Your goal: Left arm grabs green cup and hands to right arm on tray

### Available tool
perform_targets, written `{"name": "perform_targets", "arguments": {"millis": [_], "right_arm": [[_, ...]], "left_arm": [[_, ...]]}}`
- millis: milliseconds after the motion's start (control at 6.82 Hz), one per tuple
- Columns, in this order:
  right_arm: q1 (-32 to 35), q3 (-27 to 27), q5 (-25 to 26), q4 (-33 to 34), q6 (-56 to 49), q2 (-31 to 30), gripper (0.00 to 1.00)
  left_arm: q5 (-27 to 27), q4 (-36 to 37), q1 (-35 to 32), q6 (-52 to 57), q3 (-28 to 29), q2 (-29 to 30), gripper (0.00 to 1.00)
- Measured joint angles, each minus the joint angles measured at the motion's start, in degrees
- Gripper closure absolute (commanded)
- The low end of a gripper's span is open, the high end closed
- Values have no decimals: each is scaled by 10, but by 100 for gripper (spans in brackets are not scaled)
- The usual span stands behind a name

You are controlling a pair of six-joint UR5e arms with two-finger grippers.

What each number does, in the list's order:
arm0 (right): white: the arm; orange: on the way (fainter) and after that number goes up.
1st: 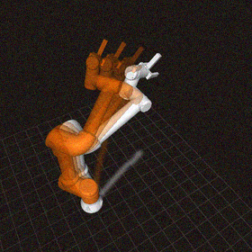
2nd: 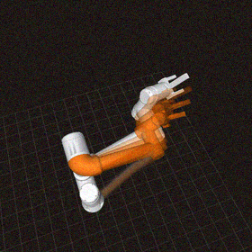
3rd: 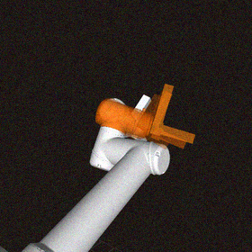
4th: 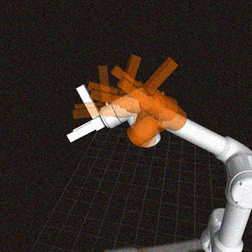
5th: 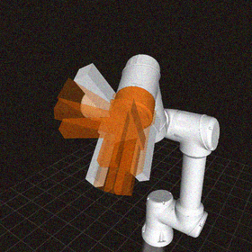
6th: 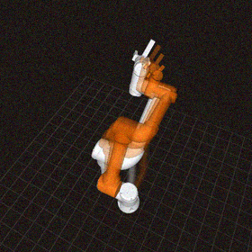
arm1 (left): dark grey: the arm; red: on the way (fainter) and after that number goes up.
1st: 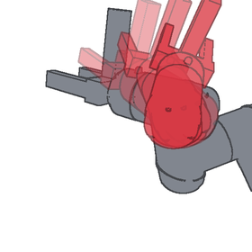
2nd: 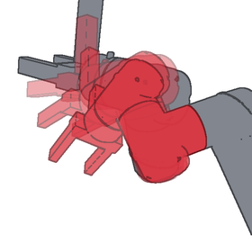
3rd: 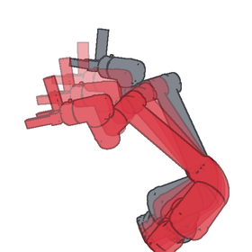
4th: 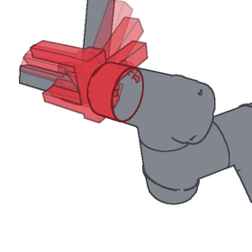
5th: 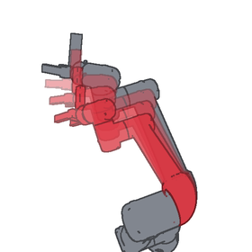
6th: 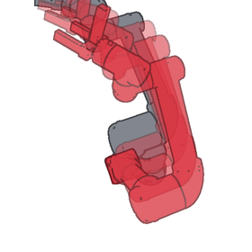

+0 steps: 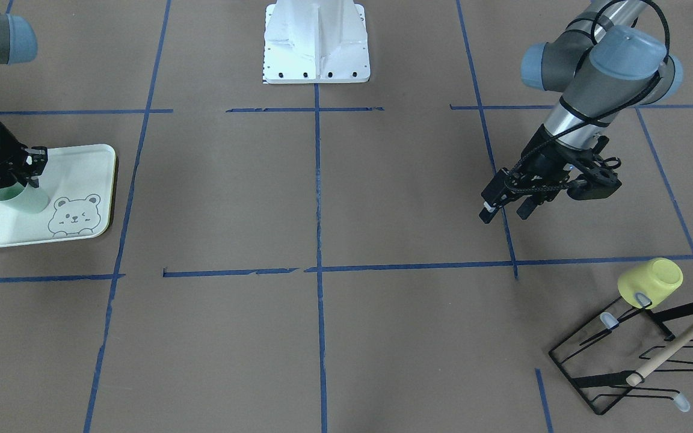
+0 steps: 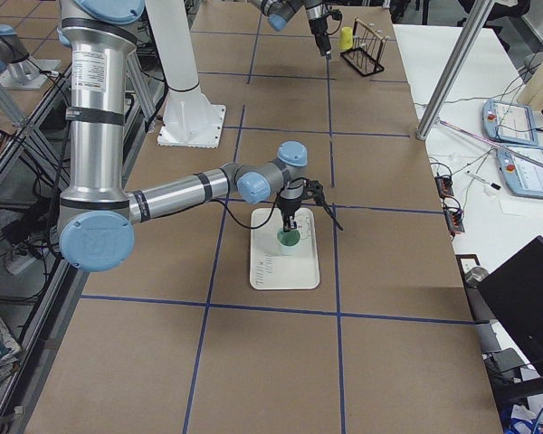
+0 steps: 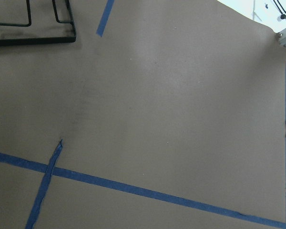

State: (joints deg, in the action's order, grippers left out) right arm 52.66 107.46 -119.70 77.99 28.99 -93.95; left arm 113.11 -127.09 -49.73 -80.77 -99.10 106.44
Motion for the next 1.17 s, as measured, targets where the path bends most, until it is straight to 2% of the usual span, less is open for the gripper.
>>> {"name": "perform_targets", "arguments": {"millis": [440,733,880,1173], "right_arm": [[6,24,-1,-2,0,-6,0],[47,73,-7,18,-3,-9,0],[78,98,-15,50,-16,-9,0],[163,113,-62,136,-119,-8,0]], "left_arm": [[0,0,1,0,0,0,0],[4,1,-8,20,-15,-21,0],[14,17,-21,80,-39,-57,0],[44,109,-68,256,-107,-139,0]]}}
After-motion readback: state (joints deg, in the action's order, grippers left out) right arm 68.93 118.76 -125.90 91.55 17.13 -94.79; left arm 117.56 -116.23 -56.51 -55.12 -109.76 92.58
